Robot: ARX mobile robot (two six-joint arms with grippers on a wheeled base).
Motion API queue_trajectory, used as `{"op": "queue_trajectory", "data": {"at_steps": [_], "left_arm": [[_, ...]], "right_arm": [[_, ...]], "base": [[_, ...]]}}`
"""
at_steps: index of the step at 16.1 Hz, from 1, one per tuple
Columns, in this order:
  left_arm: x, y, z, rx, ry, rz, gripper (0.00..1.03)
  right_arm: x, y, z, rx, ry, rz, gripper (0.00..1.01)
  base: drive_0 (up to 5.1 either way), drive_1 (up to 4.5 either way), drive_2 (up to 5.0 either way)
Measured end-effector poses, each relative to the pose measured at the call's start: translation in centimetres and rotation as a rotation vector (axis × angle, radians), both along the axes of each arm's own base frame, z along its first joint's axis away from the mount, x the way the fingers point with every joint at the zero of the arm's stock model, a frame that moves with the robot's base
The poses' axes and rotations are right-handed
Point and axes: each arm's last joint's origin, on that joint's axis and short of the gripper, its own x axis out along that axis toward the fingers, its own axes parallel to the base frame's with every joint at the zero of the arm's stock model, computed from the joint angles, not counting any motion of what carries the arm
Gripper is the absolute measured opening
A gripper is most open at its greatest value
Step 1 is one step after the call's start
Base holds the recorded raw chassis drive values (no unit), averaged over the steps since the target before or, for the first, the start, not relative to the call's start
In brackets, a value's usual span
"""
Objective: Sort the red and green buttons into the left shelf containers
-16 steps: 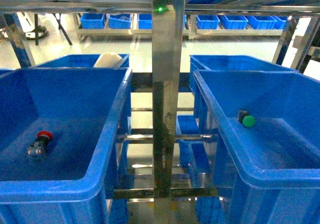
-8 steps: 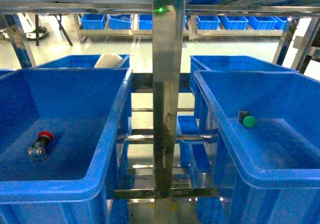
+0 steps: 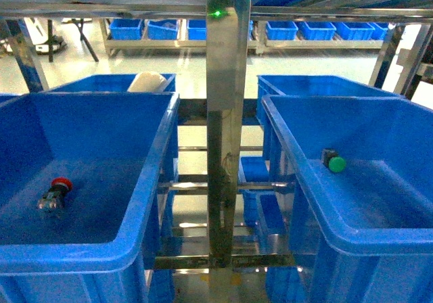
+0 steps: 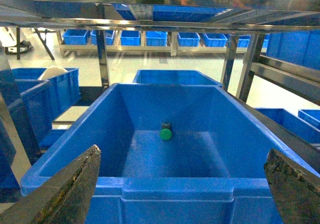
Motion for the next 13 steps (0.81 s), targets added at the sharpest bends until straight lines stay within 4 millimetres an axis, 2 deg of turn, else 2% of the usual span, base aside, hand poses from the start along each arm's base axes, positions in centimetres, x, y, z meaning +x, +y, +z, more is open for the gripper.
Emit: {"op": "queue_trajectory", "data": {"at_steps": [13], "left_arm": [[0.00, 0.00, 0.00, 0.000, 0.000, 0.000, 0.98]], "right_arm": [[0.00, 0.00, 0.00, 0.000, 0.000, 0.000, 0.98]], "base": [[0.0, 0.00, 0.0]]}}
